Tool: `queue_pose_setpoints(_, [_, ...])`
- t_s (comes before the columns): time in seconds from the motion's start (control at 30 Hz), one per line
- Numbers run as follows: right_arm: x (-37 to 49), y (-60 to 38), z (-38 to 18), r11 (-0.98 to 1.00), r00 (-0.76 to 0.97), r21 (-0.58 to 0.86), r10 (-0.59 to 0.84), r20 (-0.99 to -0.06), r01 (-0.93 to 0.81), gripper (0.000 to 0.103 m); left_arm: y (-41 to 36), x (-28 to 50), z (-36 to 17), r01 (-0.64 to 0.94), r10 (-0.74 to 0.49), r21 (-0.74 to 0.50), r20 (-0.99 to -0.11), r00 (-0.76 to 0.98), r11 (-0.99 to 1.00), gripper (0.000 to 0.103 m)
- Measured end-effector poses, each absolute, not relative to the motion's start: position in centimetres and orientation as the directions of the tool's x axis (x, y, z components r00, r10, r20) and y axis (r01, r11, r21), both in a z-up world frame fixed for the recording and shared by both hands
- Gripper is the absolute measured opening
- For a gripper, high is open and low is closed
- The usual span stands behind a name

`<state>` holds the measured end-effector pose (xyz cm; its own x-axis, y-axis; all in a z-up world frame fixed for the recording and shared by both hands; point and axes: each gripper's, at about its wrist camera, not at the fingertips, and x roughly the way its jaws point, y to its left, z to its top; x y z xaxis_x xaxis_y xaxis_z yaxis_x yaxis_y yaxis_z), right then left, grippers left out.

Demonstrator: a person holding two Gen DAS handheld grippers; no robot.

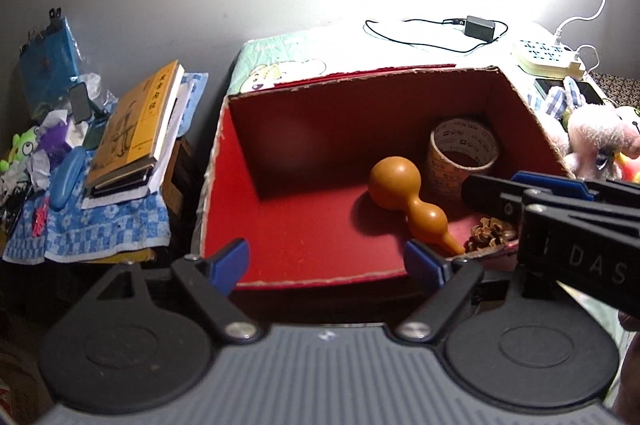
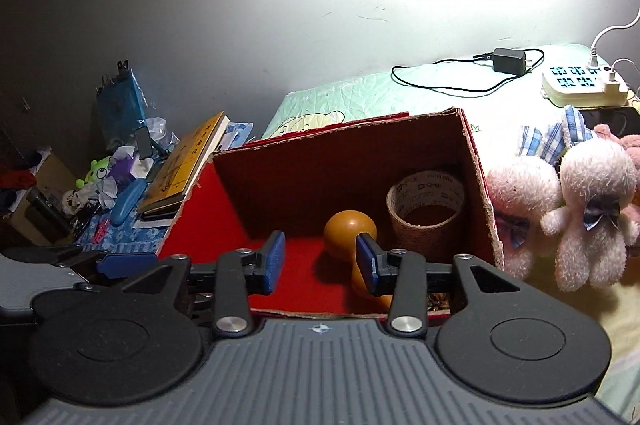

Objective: Organize objects
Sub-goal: 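Open the right gripper to release the gourd toy and withdraw, then move the right gripper down toward the beige strap bundle beside the box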

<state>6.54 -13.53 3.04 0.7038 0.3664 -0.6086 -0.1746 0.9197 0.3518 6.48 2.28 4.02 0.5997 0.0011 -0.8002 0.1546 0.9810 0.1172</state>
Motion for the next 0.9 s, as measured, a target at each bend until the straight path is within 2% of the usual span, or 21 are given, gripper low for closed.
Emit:
queue_pose_setpoints(0.43, [3.3, -13.9, 3.3, 0.913, 0.701, 0.358, 0.385, -0.601, -0.195, 0.042, 1.8, 3.3, 3.8, 0.154, -0.001, 0.11, -0.813, 0.582, 0.982, 0.089])
queue_pose_setpoints(0.9, [0.9, -15.0, 1.6, 0.929, 0.669, 0.345, 0.341, -0.661, -0.133, 0.042, -0.6, 1.1, 0.9, 0.205, -0.017, 0.101, -0.862, 0.507, 0.973, 0.092])
